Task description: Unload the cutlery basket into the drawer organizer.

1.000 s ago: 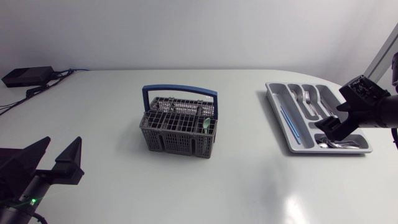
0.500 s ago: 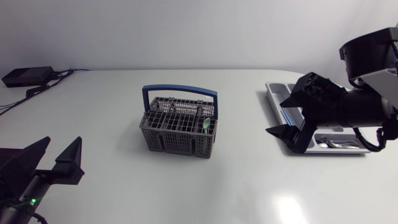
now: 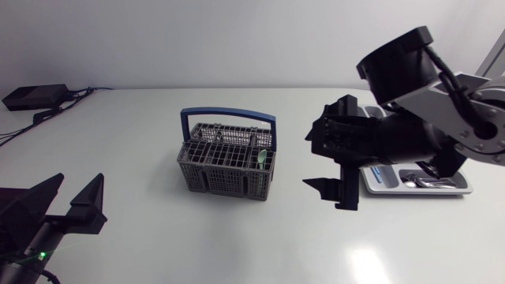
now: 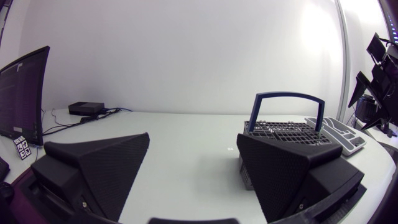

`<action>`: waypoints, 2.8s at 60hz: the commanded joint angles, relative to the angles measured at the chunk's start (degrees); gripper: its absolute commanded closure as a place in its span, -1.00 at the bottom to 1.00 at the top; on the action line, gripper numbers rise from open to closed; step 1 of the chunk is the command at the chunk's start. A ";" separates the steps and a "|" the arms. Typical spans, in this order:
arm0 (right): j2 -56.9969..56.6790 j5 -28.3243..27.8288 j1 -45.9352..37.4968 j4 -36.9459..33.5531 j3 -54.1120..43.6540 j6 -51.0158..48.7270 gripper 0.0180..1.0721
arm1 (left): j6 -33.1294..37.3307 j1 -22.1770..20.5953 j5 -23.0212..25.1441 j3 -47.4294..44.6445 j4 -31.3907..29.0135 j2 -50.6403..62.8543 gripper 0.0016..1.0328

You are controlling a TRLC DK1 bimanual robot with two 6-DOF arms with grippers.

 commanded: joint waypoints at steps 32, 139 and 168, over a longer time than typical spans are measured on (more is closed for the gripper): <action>18.68 9.15 7.96 -5.12 15.59 -14.90 -0.80 | 1.21 0.43 0.40 -1.32 0.95 -0.36 -0.91; 41.53 11.87 9.36 -30.35 46.27 -29.75 0.15 | 1.21 0.43 0.40 -1.32 0.95 -0.36 -0.91; 44.52 13.19 9.19 -30.17 47.50 -29.49 0.73 | 1.21 0.43 0.40 -1.32 0.95 -0.36 -0.91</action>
